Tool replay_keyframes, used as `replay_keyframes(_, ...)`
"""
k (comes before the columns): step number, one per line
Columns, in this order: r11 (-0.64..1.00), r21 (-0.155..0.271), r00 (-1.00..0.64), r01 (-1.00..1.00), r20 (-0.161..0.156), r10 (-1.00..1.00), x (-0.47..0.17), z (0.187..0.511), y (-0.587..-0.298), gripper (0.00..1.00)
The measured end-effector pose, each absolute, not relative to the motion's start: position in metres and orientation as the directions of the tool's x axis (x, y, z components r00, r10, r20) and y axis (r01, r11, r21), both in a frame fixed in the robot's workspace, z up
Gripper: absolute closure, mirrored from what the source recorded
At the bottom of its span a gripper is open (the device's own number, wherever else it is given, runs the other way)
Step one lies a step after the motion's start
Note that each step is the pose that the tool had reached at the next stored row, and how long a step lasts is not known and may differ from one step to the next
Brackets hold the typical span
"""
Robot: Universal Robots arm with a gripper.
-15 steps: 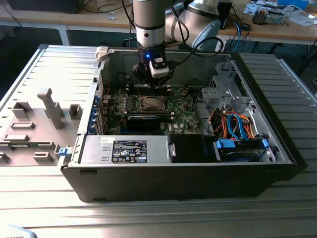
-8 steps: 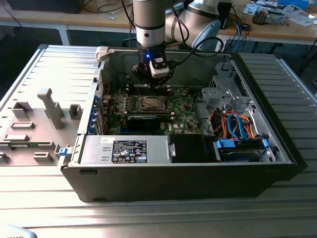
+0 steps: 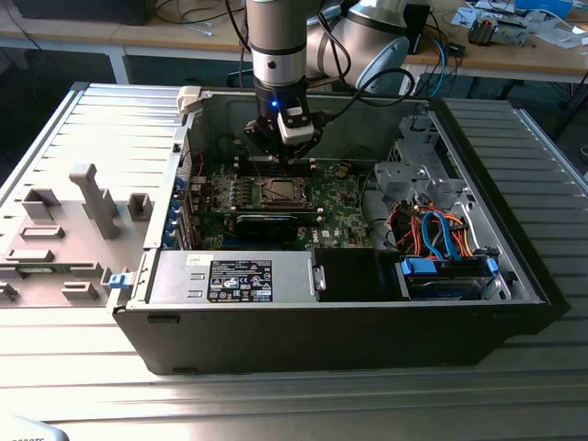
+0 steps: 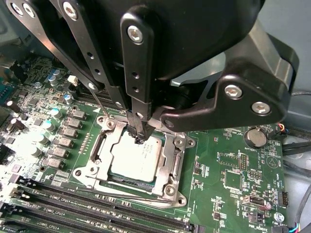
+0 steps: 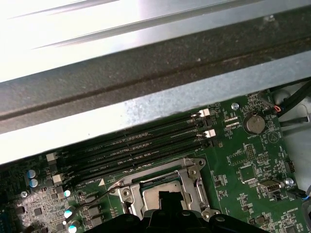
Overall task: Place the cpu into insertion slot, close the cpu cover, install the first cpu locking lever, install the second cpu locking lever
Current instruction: 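Install the first cpu locking lever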
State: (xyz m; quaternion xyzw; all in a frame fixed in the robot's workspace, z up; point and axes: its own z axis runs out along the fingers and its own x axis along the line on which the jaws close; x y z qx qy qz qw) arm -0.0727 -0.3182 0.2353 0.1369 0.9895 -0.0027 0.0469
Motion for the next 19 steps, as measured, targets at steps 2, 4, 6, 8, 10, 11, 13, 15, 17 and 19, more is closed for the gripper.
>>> replay_keyframes(2,0.963,0.007,-0.959,0.270,-0.093,0.269,-0.0727,0.2353,-0.3182,0.89)
replay_keyframes(4,0.963,0.007,-0.959,0.268,-0.093,0.268,-0.0727,0.2353,-0.3181,0.89)
replay_keyframes(6,0.964,0.007,-0.959,0.267,-0.093,0.266,-0.0727,0.2353,-0.3182,0.89)
replay_keyframes(8,0.964,0.007,-0.960,0.265,-0.094,0.265,-0.0727,0.2353,-0.3182,0.89)
replay_keyframes(10,0.965,0.007,-0.960,0.263,-0.094,0.262,-0.0727,0.2353,-0.3182,0.89)
replay_keyframes(11,0.965,0.007,-0.961,0.262,-0.094,0.261,-0.0727,0.2353,-0.3182,0.89)
replay_keyframes(13,0.966,0.007,-0.961,0.260,-0.094,0.260,-0.0727,0.2353,-0.3181,0.89)
replay_keyframes(15,0.966,0.007,-0.962,0.258,-0.094,0.257,-0.0727,0.2353,-0.3182,0.89)
replay_keyframes(17,0.967,0.007,-0.962,0.256,-0.094,0.255,-0.0727,0.2353,-0.3182,0.89)
replay_keyframes(19,0.967,0.007,-0.963,0.254,-0.094,0.254,-0.0727,0.2353,-0.3182,0.89)
